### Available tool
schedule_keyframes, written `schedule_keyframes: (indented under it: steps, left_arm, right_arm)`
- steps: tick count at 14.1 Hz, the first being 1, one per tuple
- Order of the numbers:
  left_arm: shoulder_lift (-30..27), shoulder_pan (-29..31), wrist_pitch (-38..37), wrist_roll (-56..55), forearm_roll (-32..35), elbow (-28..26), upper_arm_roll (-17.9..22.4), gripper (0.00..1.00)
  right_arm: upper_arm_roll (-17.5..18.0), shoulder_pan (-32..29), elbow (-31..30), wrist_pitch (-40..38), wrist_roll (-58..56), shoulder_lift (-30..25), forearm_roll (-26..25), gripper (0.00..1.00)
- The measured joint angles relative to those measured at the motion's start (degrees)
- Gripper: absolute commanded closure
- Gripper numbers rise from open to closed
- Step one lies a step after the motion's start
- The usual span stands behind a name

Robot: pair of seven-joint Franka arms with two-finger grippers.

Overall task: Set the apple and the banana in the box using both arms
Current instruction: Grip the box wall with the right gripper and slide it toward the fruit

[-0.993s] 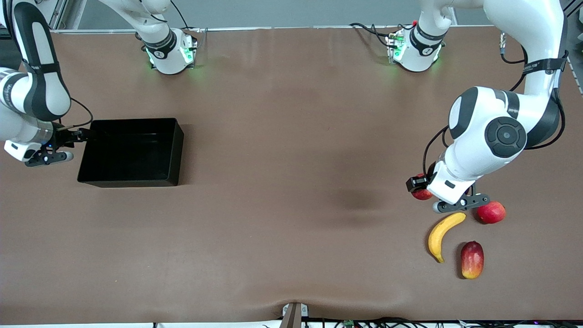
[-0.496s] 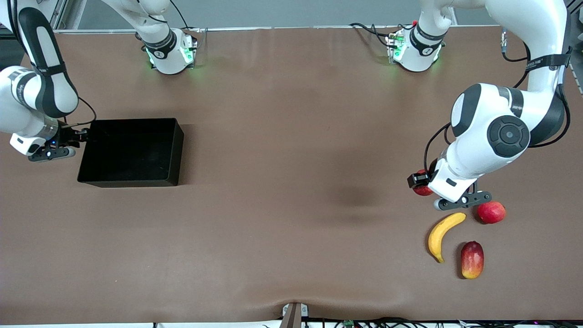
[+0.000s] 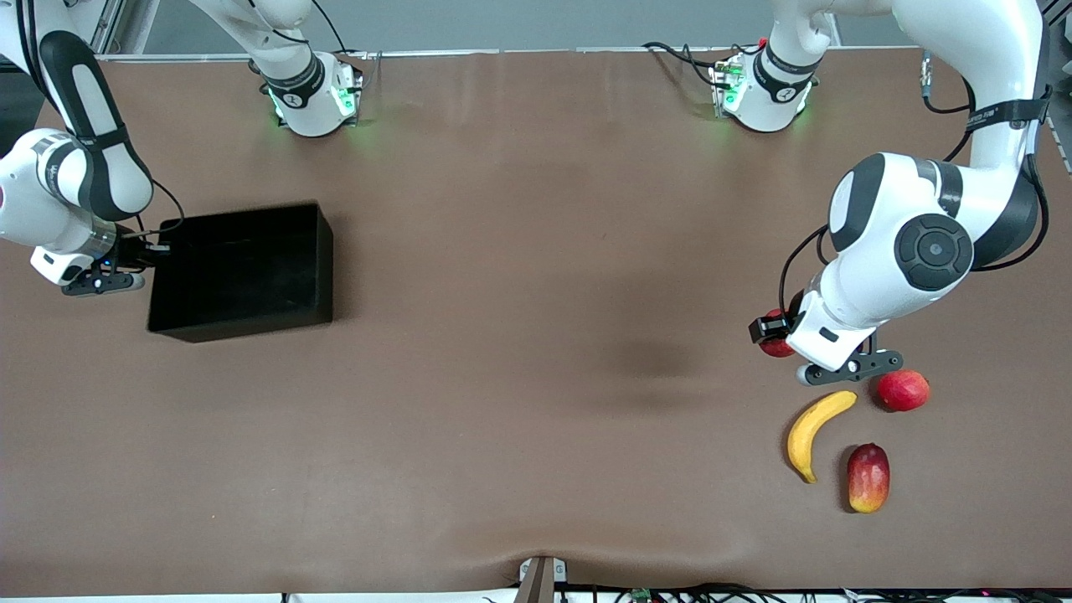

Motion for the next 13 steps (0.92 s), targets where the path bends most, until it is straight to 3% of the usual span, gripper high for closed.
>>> schedule_keyframes:
  steps: [2,7,13]
  left_arm:
    - [0.0,0.0,0.0,0.0,0.0,0.01,0.0,1.0]
    - [0.0,-0.01,-0.01,0.05,0.0,0.03,-0.01,1.0]
    - [0.0,0.03,-0.01,0.05,0.0,0.19,0.0,1.0]
  right_arm:
    - [0.5,0.49,0.44,-3.83,0.05,-1.01,1.65,1.0]
    - [1.25,9.39,7.09,-21.33,2.5,-6.26,13.41,1.0]
    - [2.02,28.87,11.71,-21.99,18.72,-9.61,21.43,1.0]
